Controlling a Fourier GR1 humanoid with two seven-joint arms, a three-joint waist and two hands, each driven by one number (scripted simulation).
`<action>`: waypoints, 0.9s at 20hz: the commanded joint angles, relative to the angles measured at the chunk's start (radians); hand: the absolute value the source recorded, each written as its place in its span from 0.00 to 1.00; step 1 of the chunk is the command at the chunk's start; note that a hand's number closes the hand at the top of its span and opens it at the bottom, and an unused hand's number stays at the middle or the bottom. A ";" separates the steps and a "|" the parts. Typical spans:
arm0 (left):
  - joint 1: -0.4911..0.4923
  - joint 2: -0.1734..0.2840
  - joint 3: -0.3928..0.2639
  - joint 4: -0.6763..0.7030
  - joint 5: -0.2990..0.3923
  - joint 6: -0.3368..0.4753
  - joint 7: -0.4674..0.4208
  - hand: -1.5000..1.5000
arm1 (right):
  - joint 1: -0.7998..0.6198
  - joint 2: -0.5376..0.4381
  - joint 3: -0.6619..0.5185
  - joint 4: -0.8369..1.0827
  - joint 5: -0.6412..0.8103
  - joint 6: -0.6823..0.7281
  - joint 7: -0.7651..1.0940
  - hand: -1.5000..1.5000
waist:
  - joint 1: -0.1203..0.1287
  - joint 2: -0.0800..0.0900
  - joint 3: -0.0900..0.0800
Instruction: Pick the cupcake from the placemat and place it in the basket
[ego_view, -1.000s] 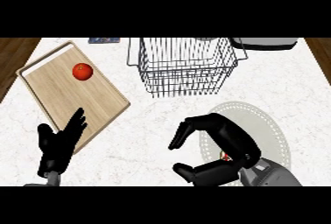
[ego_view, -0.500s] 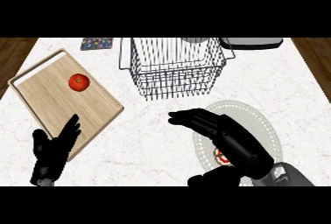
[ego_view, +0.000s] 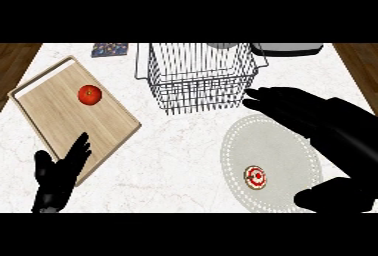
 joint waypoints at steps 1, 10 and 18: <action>0.070 0.021 -0.008 0.030 0.007 -0.029 0.038 0.50 | -0.053 -0.154 -0.089 -0.033 -0.182 0.212 0.084 0.00 | 0.008 0.008 -0.008; 0.022 -0.010 -0.020 0.028 -0.003 -0.017 0.088 0.50 | -0.094 -0.290 -0.145 0.001 -0.378 0.439 0.168 0.00 | 0.026 0.018 -0.005; 0.017 -0.024 -0.003 0.084 -0.031 -0.025 0.029 0.50 | -0.008 -0.258 -0.210 -0.041 -0.411 0.452 0.179 0.00 | 0.021 0.018 -0.005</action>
